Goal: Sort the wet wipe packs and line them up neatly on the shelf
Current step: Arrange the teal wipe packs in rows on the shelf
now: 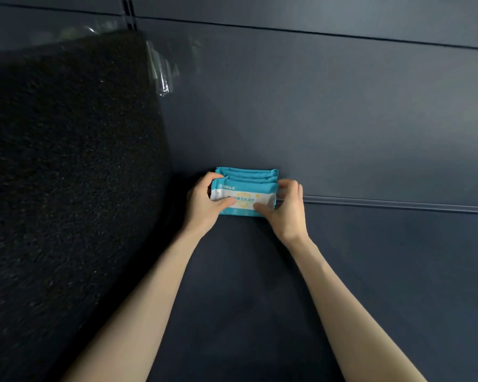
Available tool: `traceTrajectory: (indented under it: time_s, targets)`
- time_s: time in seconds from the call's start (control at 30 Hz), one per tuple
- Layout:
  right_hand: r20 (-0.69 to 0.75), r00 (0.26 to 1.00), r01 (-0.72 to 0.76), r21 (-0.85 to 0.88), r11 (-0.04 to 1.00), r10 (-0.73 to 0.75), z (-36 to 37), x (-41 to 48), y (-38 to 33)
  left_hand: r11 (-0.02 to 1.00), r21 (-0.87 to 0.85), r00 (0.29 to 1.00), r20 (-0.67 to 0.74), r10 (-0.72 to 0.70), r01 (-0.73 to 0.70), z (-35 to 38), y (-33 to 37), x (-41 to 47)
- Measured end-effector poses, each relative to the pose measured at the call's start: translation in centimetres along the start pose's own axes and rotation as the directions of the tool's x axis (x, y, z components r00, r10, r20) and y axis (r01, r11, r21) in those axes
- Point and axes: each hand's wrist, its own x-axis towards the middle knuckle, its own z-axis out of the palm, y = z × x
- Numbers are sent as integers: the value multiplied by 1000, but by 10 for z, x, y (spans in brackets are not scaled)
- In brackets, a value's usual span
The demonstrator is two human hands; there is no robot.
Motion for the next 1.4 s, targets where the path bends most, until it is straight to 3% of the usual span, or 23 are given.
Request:
traceTrajectory:
  time_s: [0.1, 0.17, 0.4, 0.63, 1.07, 1.2, 1.4]
  targets:
    - [26, 1000, 13, 74, 997, -15, 0, -3, 0, 990, 101, 990, -98, 104, -94, 3, -3, -5]
    - [35, 998, 50, 29, 998, -51, 0, -4, 0, 976, 186, 980, -141, 138, -111, 3, -8, -5]
    - [79, 995, 61, -92, 994, -54, 2, -3, 0, 990, 142, 999, 45, -18, 12, 4, -14, -4]
    - [123, 992, 35, -72, 997, -26, -5, -3, -3, 977, 206, 998, -32, 60, -53, 9, -10, -3]
    - [179, 984, 56, -389, 919, 16, -21, -6, -25, 913, 407, 1000, -7, 3, 0, -2, 6, -10]
    - [97, 994, 96, -493, 865, -55, -48, -26, -42, 877, 462, 989, -1, 145, -128, -15, 35, -25]
    - [-98, 987, 60, -495, 867, -125, -105, -92, -55, 835, 348, 903, 120, 412, -427, -3, 83, -69]
